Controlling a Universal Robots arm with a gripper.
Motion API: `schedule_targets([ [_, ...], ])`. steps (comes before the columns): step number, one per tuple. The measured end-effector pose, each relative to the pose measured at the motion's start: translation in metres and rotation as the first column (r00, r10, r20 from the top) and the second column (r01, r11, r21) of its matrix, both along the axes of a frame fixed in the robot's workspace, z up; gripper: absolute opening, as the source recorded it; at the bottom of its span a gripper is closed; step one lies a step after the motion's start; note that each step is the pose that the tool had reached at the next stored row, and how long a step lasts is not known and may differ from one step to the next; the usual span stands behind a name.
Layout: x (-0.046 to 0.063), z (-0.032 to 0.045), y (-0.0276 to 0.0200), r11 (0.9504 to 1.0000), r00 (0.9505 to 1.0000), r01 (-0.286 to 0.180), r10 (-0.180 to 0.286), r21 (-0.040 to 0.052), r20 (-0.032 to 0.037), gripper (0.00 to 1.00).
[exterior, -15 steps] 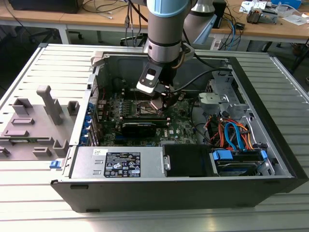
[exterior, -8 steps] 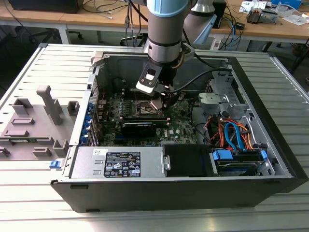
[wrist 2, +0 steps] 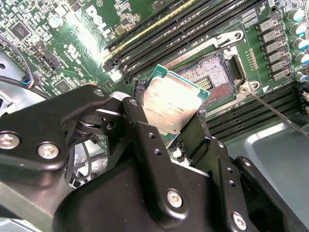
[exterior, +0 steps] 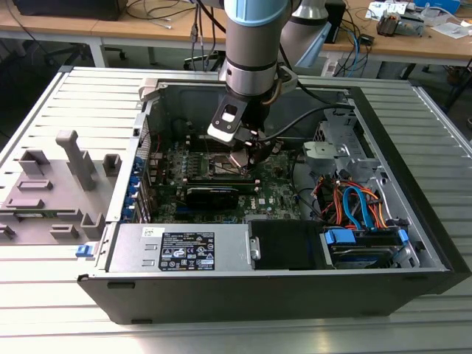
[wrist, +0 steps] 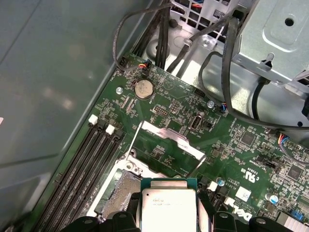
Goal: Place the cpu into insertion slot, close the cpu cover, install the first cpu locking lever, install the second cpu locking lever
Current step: 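Place the cpu into insertion slot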
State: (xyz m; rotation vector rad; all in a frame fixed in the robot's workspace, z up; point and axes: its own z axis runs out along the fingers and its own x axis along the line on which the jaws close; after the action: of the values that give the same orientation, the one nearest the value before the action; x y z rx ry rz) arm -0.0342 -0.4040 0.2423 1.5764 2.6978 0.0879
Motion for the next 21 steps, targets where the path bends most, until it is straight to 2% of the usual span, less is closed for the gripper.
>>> schedule_targets([
  [21,0.0000,0.0000,0.0000,0.9994,0.9994,0.034,-0.034,0.0001,0.0000,0.55],
])
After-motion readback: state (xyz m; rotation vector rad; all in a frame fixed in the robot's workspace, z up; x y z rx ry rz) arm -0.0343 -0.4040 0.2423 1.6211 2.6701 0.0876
